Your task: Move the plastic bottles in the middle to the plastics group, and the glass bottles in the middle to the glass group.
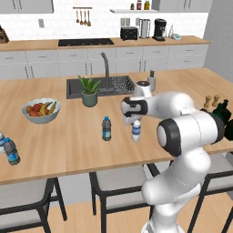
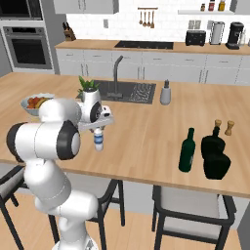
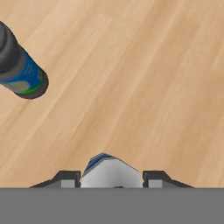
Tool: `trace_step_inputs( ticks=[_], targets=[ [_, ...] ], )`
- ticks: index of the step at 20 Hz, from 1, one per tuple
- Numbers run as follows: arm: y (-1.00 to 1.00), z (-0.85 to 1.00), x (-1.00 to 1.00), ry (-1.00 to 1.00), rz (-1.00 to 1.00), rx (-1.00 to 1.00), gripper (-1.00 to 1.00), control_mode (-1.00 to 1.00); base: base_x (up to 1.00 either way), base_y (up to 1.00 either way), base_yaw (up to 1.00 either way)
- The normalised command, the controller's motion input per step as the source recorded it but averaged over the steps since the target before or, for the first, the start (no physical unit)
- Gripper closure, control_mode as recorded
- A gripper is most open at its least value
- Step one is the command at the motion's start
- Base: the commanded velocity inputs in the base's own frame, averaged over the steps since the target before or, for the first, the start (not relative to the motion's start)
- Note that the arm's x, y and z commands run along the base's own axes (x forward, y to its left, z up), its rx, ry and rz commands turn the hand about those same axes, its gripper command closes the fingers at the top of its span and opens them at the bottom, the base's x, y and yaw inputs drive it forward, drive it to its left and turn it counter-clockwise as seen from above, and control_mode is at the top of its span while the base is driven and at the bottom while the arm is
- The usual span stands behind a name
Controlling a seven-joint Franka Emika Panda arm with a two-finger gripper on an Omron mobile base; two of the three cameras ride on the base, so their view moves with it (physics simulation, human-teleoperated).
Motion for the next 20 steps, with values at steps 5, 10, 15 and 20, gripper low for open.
trace_step_inputs(
  ticks=[5, 10, 15, 20],
  targets=[
    [0.11, 0.28, -0.65, 0.0, 0.09, 0.02, 1.0, -1.0, 0.0, 0.0, 0.0],
    [0.51, 0.25, -0.66, 0.0, 0.14, 0.0, 1.0, -1.0, 0.0, 0.0, 0.0],
    [0.71, 0.23, -0.62, 0.0, 0.12, 0.0, 1.0, -1.0, 0.0, 0.0, 0.0],
    [0.76, 0.19, -0.55, 0.0, 0.07, 0.0, 1.0, -1.0, 0.0, 0.0, 0.0]
  ],
)
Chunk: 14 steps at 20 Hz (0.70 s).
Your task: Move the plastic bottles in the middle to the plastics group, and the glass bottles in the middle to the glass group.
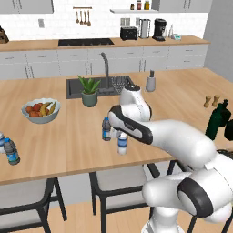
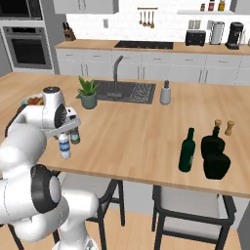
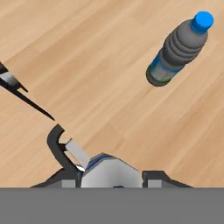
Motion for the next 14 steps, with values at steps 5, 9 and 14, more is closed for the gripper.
trace_step_inputs(
  ticks=[5, 9, 14],
  targets=[
    [0.85, 0.19, -0.42, 0.0, 0.03, 0.0, 1.0, -1.0, 0.0, 0.0, 0.0],
    [0.9, 0.15, -0.28, 0.0, 0.02, 0.0, 1.0, -1.0, 0.0, 0.0, 0.0],
    [0.97, 0.19, -0.05, 0.0, 0.01, 0.0, 1.0, -1.0, 0.0, 0.0, 0.0]
  ],
)
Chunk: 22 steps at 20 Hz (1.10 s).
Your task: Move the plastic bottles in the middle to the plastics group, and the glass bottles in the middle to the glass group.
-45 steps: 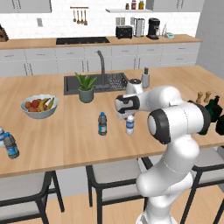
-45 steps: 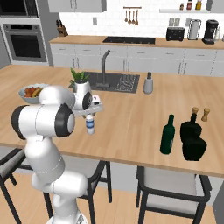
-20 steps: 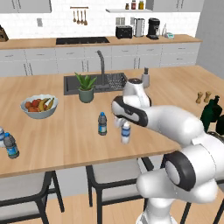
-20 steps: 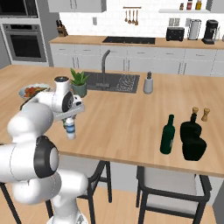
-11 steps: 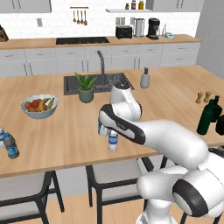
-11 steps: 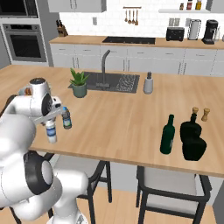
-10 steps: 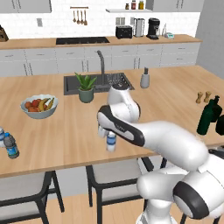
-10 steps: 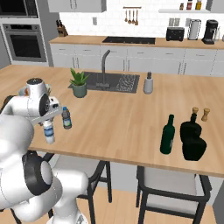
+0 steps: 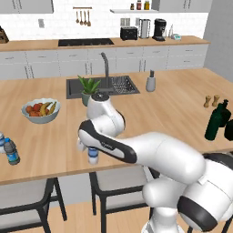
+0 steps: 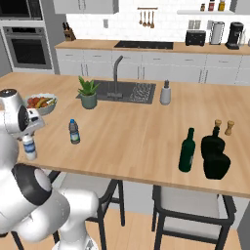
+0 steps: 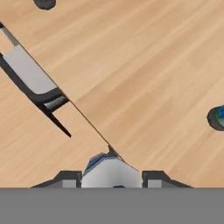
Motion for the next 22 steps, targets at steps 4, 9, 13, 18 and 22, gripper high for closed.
trace_step_inputs(
  ticks=[4, 9, 13, 18, 22],
  targets=[
    [0.88, 0.15, 0.0, 0.0, 0.02, 0.0, 1.0, -1.0, 0.0, 0.0, 0.0],
    [0.72, 0.12, 0.11, 0.0, 0.06, 0.04, 1.0, -1.0, 0.0, 0.0, 0.0],
    [0.5, 0.08, 0.15, 0.0, 0.06, 0.06, 1.0, -1.0, 0.0, 0.0, 0.0],
    [0.47, 0.0, 0.11, -0.01, 0.05, 0.06, 1.0, -1.0, 0.0, 0.0, 0.0],
    [0.5, -0.1, 0.16, -0.05, 0.01, 0.01, 1.0, -1.0, 0.0, 0.0, 0.0]
  ],
)
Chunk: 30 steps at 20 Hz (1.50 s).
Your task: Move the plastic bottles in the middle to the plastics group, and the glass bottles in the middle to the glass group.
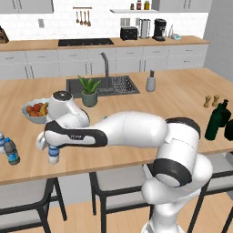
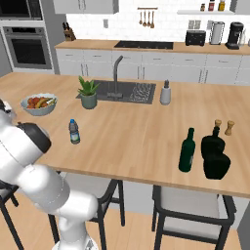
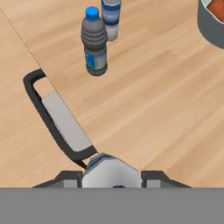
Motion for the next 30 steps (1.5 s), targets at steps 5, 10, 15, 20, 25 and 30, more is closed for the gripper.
trace_step_inputs(
  ticks=[5, 10, 15, 20, 25, 30],
  targets=[
    [0.47, -0.06, 0.33, -0.1, 0.0, 0.0, 1.0, -1.0, 0.0, 0.0, 0.0],
    [0.43, -0.01, 0.32, -0.04, 0.0, 0.0, 1.0, -1.0, 0.0, 0.0, 0.0],
    [0.35, -0.12, 0.19, 0.0, 0.0, 0.0, 1.0, -1.0, 0.0, 0.0, 0.0],
    [0.18, -0.24, 0.12, 0.03, 0.0, 0.0, 1.0, -1.0, 0.0, 0.0, 0.0],
    [0.09, -0.25, 0.1, 0.04, 0.0, 0.0, 1.0, -1.0, 0.0, 0.0, 0.0],
    [0.0, -0.25, 0.19, 0.01, 0.0, 0.0, 1.0, -1.0, 0.0, 0.0, 0.0]
  ],
)
